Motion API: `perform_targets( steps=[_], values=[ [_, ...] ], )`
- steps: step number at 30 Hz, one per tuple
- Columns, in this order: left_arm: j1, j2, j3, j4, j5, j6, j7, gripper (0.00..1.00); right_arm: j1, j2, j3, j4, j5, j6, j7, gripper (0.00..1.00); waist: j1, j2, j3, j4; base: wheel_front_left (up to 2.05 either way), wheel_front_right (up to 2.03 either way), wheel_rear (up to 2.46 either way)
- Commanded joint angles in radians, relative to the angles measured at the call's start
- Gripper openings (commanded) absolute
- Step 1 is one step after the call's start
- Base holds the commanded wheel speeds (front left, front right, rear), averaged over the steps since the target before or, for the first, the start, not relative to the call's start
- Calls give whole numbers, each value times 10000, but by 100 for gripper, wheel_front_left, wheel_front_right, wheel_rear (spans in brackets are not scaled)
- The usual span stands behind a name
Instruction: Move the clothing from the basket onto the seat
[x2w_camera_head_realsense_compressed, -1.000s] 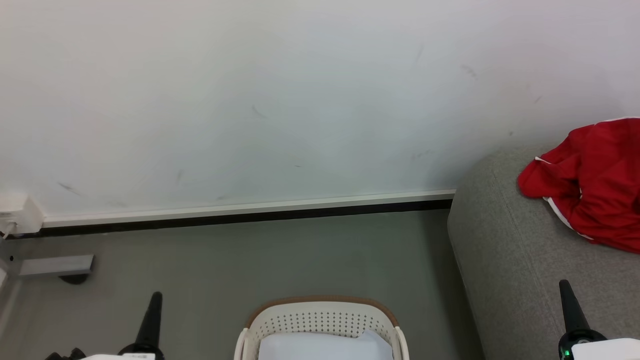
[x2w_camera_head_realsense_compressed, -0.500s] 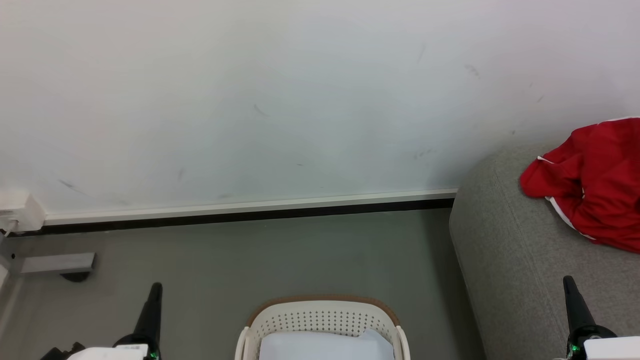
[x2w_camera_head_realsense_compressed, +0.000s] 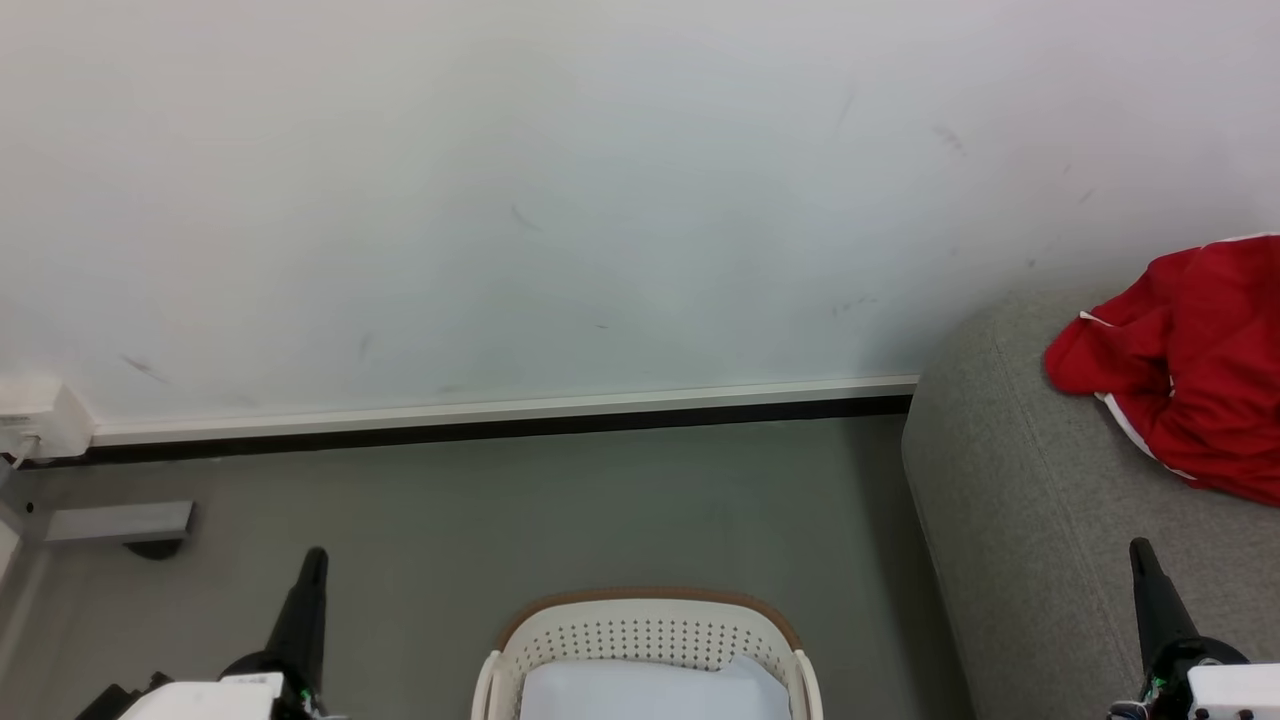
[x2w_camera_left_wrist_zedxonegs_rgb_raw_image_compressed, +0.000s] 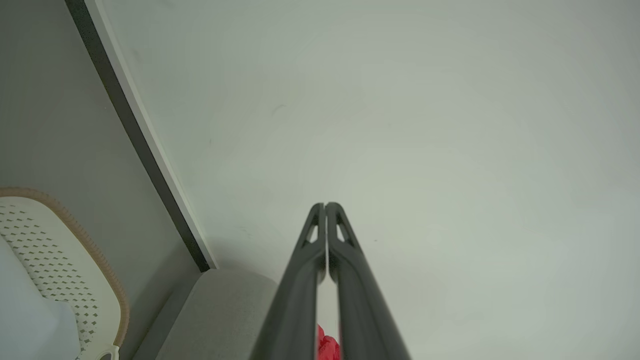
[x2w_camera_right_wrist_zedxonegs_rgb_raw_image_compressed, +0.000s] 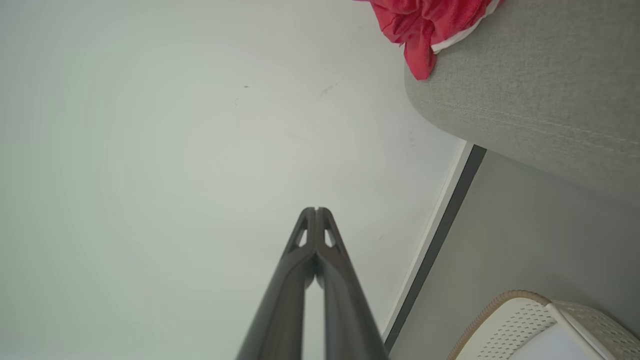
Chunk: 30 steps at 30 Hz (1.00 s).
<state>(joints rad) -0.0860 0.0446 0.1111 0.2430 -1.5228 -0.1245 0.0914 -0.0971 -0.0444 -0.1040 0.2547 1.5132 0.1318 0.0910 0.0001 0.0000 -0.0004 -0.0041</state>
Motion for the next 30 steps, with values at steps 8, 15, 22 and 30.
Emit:
perform_targets(
  steps=[8,15,22,30],
  values=[
    [-242,92,39,22,-686,-82,204,0,-148,-95,-105,-118,788,-20,204,0,-1,0,23,27,0,0,0],
    [-282,93,44,34,-963,-84,269,0,-177,-95,-128,-131,1006,-21,267,0,-1,0,35,41,0,0,0],
    [-282,92,43,32,-963,-84,269,0,-176,-95,-126,-128,1006,-21,265,0,-1,0,35,41,0,0,0],
    [-282,92,42,31,-964,-84,268,0,-175,-95,-126,-128,1006,-21,265,0,-1,0,35,41,0,0,0]
  ],
)
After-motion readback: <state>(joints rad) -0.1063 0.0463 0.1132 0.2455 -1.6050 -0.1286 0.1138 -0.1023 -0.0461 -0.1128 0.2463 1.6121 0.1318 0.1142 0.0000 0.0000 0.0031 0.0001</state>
